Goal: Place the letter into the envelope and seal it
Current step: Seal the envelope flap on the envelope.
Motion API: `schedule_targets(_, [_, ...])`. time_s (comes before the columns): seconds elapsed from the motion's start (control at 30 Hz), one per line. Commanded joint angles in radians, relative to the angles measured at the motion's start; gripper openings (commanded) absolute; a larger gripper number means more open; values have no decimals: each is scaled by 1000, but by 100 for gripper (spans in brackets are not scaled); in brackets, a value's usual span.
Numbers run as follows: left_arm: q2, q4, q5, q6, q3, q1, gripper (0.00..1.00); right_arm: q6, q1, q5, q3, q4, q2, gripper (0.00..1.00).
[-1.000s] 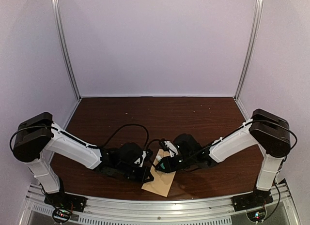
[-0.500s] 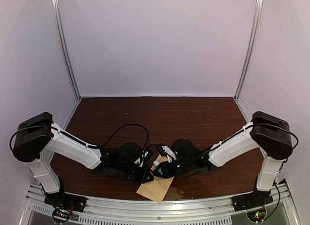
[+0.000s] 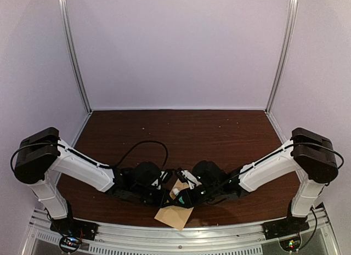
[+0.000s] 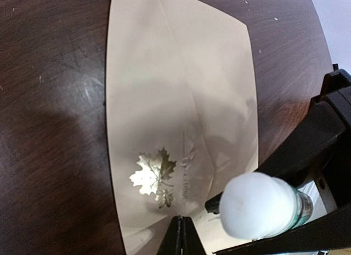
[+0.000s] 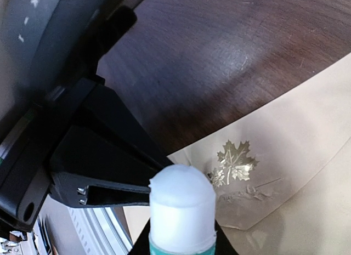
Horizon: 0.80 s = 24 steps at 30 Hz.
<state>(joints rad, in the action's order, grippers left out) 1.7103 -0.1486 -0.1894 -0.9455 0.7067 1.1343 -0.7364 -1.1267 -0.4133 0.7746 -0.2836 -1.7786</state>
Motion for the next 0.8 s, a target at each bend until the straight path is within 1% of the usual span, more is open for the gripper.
schedule_targets(0.0, [-14, 27, 22, -2, -18, 4, 0, -5, -3, 7, 10, -1, -6, 0])
schedule_targets(0.13, [-14, 29, 22, 0, -18, 3, 0, -11, -2, 27, 12, 5, -25, 0])
schedule_targets(0.4, [-21, 32, 25, -2, -25, 3, 0, -20, 6, 74, -17, 39, -13, 0])
schedule_targets(0.77, [-30, 32, 31, -6, -32, 4, 0, -21, 40, 91, -45, 47, -3, 0])
